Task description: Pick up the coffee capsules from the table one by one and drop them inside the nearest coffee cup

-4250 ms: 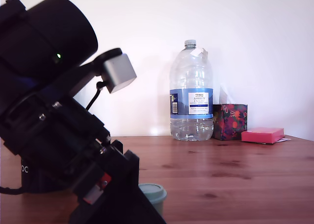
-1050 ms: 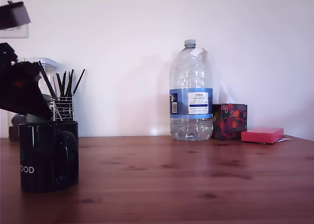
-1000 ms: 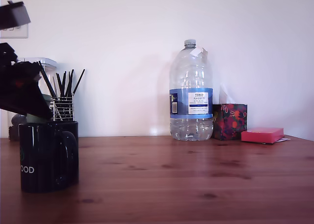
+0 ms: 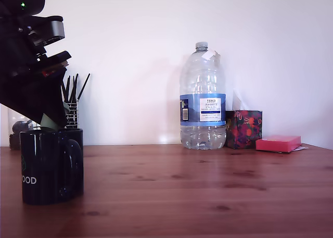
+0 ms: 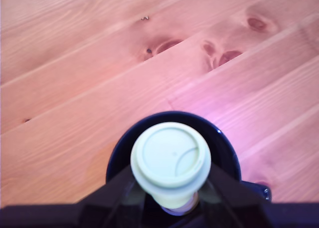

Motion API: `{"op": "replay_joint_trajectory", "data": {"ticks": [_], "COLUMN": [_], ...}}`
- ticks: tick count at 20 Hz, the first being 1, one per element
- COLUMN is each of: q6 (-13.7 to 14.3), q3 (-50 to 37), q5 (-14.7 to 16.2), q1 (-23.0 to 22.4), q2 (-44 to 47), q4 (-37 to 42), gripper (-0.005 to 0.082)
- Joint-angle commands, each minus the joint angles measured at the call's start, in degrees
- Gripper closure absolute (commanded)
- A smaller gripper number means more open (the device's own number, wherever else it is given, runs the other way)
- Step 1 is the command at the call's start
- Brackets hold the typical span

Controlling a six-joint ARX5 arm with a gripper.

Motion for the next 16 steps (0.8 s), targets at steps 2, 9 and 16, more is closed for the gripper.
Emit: {"op": "replay_joint_trajectory", "data": {"ticks": [2, 9, 16], "q6": [0.1, 0.1, 0.1], "q3": [-0.1, -0.1, -0.2], "q5": [0.0, -0.4, -0.4], "q1": [0.2, 0.2, -0.3], "q2": [0.7, 0.6, -2.1], "q4": [0.1, 1.9, 5.3], "gripper": [0.0470, 0.0164, 0.0191]}}
